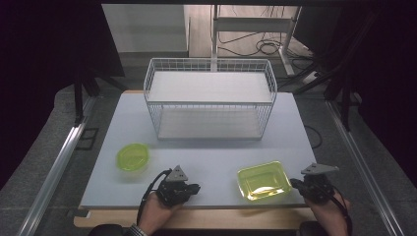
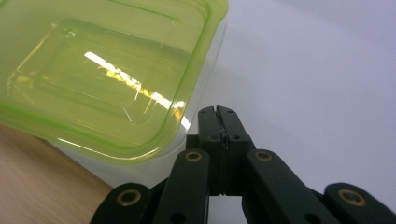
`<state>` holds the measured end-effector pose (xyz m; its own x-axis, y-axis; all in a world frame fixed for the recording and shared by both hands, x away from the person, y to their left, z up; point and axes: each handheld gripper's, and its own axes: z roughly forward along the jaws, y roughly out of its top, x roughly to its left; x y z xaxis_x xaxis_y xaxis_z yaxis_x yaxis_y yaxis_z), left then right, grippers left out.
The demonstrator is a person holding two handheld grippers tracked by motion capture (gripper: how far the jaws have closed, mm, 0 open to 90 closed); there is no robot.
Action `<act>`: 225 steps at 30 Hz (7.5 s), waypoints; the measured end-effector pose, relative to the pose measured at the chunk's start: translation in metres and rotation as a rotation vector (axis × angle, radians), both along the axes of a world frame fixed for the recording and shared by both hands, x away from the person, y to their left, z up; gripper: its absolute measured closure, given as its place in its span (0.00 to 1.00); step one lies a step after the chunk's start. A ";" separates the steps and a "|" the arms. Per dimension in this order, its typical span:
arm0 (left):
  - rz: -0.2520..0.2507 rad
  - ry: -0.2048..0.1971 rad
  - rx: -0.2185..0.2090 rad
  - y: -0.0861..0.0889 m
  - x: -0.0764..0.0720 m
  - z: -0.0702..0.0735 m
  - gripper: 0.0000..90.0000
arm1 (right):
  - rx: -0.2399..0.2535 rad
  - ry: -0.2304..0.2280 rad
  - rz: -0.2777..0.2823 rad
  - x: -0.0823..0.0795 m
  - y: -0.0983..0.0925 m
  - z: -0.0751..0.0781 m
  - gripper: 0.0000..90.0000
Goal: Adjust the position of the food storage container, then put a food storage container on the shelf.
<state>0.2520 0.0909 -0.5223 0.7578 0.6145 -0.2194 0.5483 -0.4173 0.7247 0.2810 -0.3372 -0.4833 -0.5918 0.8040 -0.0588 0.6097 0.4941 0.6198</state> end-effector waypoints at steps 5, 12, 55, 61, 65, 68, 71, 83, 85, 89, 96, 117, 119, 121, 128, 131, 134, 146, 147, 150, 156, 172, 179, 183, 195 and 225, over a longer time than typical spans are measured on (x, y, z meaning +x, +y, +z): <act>-0.015 0.016 -0.003 -0.007 0.000 -0.002 0.94 | 0.015 0.038 0.061 0.004 0.028 -0.006 0.99; 0.003 0.040 0.006 -0.007 0.007 -0.006 0.94 | 0.028 0.068 0.145 0.010 0.064 -0.008 0.99; 0.251 -0.123 0.126 0.058 -0.020 0.002 0.10 | 0.141 -0.076 0.214 0.010 0.088 -0.009 0.34; 0.255 -0.133 0.104 0.060 -0.019 0.000 0.08 | 0.182 -0.056 0.208 0.010 0.083 -0.014 0.22; 0.257 -0.145 0.108 0.061 -0.019 0.000 0.07 | 0.186 -0.049 0.204 0.011 0.083 -0.016 0.20; 0.256 -0.157 0.103 0.061 -0.019 0.000 0.07 | 0.181 -0.051 0.206 0.011 0.084 -0.016 0.19; 0.249 -0.163 0.102 0.060 -0.019 -0.001 0.07 | 0.186 -0.052 0.205 0.011 0.085 -0.016 0.19; 0.223 -0.170 0.073 0.064 -0.021 -0.003 0.06 | 0.224 -0.083 0.155 0.015 0.091 -0.007 0.12; 0.224 -0.171 0.076 0.064 -0.021 -0.004 0.06 | 0.225 -0.081 0.155 0.015 0.092 -0.008 0.10; 0.221 -0.171 0.093 0.062 -0.023 -0.005 0.06 | 0.240 -0.070 0.155 0.016 0.094 -0.006 0.08; 0.225 -0.172 0.100 0.063 -0.024 -0.006 0.06 | 0.308 0.022 0.163 0.018 0.101 0.001 0.18; 0.207 -0.182 0.121 0.059 -0.025 -0.006 0.06 | 0.320 0.139 0.179 0.033 0.119 -0.006 0.47; 0.207 -0.182 0.121 0.059 -0.025 -0.007 0.06 | 0.329 0.162 0.173 0.037 0.118 -0.007 0.49; 0.206 -0.183 0.123 0.059 -0.025 -0.006 0.06 | 0.347 0.196 0.167 0.042 0.118 -0.008 0.50; 0.195 -0.187 0.138 0.057 -0.025 -0.006 0.06 | 0.347 0.258 0.178 0.053 0.123 -0.012 0.58; 0.190 -0.187 0.143 0.055 -0.025 -0.007 0.06 | 0.384 0.307 0.177 0.057 0.122 -0.015 0.62; 0.188 -0.189 0.148 0.055 -0.025 -0.006 0.06 | 0.422 0.350 0.169 0.062 0.120 -0.017 0.67; 0.183 -0.195 0.151 0.053 -0.026 -0.006 0.06 | 0.513 0.467 0.156 0.065 0.119 -0.011 0.89; 0.184 -0.197 0.149 0.053 -0.026 -0.006 0.06 | 0.521 0.473 0.159 0.065 0.119 -0.011 0.89; 0.184 -0.199 0.148 0.053 -0.026 -0.005 0.06 | 0.550 0.487 0.163 0.065 0.117 -0.010 0.89; 0.187 -0.203 0.151 0.052 -0.026 -0.005 0.06 | 0.555 0.459 0.163 0.063 0.111 -0.005 0.90; 0.189 -0.219 0.149 0.053 -0.026 -0.004 0.06 | 0.611 0.395 0.148 0.063 0.095 0.009 0.90; 0.197 -0.225 0.141 0.053 -0.027 -0.004 0.06 | 0.654 0.375 0.146 0.065 0.091 0.021 0.90; 0.195 -0.231 0.144 0.053 -0.027 -0.004 0.06 | 0.672 0.356 0.149 0.066 0.091 0.028 0.90; 0.194 -0.263 0.137 0.052 -0.027 -0.003 0.04 | 0.697 0.326 0.157 0.070 0.094 0.049 0.90; 0.200 -0.182 -0.040 0.063 -0.021 0.003 0.10 | 0.755 0.254 0.128 0.101 0.107 0.110 0.90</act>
<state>0.2314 0.1544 -0.5195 0.6512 0.7496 -0.1184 0.4765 -0.2825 0.8326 0.3820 -0.2303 -0.3735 -0.6038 0.4979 0.6225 0.7443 0.0725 0.6639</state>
